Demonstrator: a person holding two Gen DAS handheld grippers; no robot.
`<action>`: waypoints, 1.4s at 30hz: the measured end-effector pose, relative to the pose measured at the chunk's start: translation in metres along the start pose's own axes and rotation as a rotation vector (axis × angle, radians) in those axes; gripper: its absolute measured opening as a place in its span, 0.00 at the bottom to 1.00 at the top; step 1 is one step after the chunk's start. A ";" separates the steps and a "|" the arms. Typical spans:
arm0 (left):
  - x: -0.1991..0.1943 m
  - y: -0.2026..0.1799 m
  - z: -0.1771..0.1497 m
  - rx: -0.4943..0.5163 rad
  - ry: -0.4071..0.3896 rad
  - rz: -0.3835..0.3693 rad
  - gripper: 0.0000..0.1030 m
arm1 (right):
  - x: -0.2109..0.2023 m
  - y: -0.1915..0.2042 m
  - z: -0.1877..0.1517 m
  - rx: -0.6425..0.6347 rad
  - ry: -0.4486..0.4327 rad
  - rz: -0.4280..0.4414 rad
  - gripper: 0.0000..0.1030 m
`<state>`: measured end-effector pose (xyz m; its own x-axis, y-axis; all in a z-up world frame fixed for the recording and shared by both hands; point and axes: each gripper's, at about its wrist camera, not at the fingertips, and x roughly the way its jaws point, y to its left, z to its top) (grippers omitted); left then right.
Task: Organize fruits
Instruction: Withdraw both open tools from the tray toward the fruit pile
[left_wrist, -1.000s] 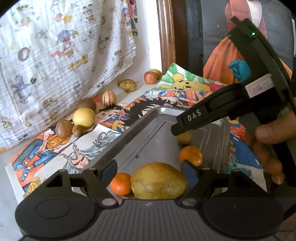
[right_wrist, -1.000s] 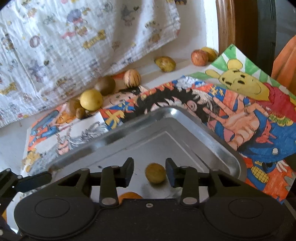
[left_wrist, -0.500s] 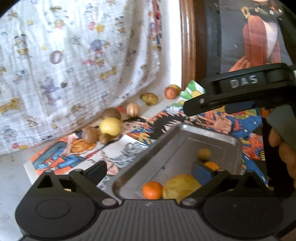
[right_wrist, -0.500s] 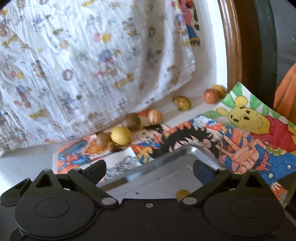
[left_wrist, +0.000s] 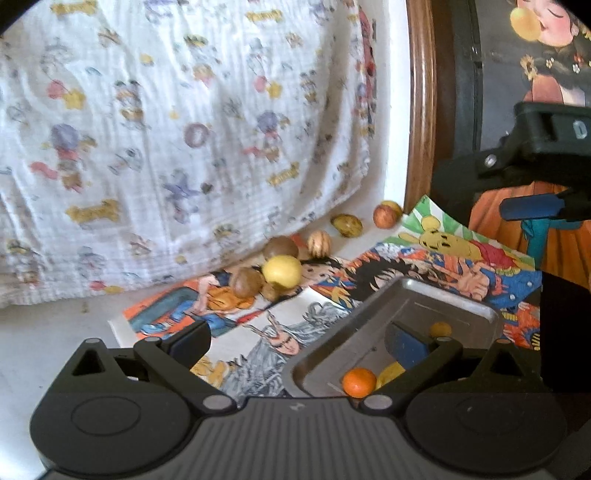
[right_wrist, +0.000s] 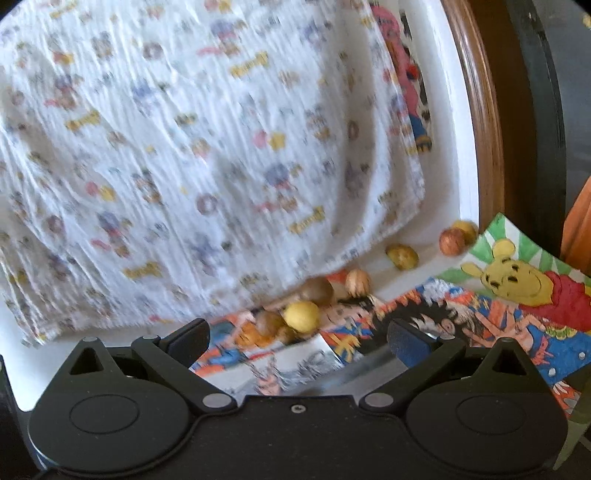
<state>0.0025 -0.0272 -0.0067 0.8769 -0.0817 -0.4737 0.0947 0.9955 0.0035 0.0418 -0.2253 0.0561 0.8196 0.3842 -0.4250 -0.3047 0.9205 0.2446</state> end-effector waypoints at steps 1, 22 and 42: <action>-0.005 0.001 0.001 -0.001 -0.009 0.005 1.00 | -0.007 0.004 0.001 -0.001 -0.020 0.003 0.99; -0.061 0.025 -0.003 -0.037 -0.077 0.092 1.00 | -0.069 0.040 -0.003 -0.013 -0.092 0.088 1.00; 0.083 0.073 0.007 -0.043 0.035 0.122 1.00 | 0.067 -0.007 0.010 0.033 0.050 0.031 1.00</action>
<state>0.0852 0.0381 -0.0393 0.8635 0.0412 -0.5027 -0.0329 0.9991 0.0255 0.1032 -0.2070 0.0344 0.7846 0.4162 -0.4595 -0.3127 0.9057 0.2863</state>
